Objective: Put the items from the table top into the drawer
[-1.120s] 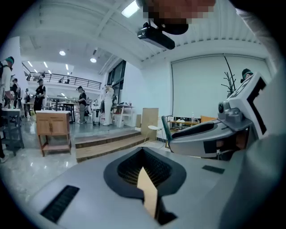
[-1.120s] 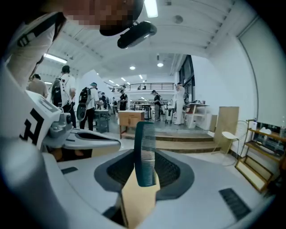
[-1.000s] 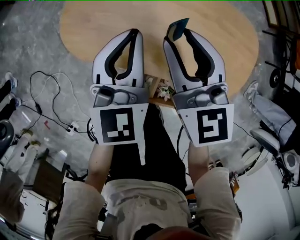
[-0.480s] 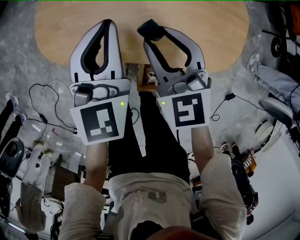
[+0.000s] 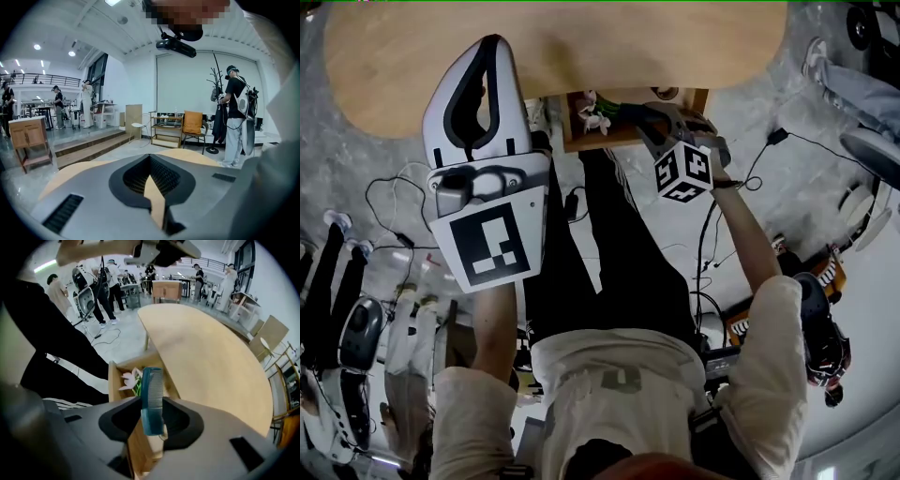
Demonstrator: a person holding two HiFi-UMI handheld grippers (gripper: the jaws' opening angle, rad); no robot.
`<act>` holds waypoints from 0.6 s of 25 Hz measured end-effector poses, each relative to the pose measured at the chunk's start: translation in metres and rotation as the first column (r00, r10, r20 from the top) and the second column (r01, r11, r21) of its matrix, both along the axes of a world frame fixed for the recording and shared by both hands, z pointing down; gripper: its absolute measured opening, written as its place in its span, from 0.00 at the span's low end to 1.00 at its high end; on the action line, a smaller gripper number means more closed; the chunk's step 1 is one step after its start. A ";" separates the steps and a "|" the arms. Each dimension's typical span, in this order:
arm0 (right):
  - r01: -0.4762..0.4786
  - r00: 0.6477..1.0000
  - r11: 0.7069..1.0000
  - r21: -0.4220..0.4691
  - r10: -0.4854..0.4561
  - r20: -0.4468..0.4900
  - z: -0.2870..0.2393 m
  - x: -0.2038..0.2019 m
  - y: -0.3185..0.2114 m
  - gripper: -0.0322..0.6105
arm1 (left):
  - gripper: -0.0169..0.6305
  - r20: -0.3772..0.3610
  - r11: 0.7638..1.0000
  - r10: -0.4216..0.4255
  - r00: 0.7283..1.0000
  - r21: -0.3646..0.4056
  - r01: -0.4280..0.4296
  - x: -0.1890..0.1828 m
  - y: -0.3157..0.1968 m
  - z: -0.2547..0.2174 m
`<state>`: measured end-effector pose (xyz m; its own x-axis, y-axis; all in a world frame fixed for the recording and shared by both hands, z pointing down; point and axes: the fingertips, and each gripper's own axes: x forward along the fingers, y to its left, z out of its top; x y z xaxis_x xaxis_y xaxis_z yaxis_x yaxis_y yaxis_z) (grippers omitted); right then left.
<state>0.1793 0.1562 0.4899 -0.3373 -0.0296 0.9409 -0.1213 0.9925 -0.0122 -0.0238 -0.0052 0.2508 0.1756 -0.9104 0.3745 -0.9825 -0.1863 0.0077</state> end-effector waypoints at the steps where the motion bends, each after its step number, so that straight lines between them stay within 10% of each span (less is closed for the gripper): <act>1: -0.015 1.000 1.000 -0.014 0.014 -0.023 0.015 0.006 0.003 0.28 | 0.04 -0.003 1.000 0.004 1.000 -0.008 -0.004 0.002 0.000 0.002; 9: -0.218 0.972 0.968 -0.123 0.205 -0.111 0.093 0.017 0.000 0.28 | 0.04 0.037 0.998 0.060 0.997 -0.015 -0.060 0.016 -0.003 0.005; 15: -0.202 0.970 0.970 -0.133 0.179 -0.164 0.127 0.016 0.007 0.29 | 0.04 0.046 0.999 0.045 0.998 -0.030 -0.044 0.009 0.003 0.016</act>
<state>0.1955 0.1629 0.6164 -0.1938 0.0637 0.9790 -0.3199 0.9392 -0.1245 -0.0144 -0.0023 0.2667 0.1972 -0.8909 0.4091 -0.9727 -0.2300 -0.0321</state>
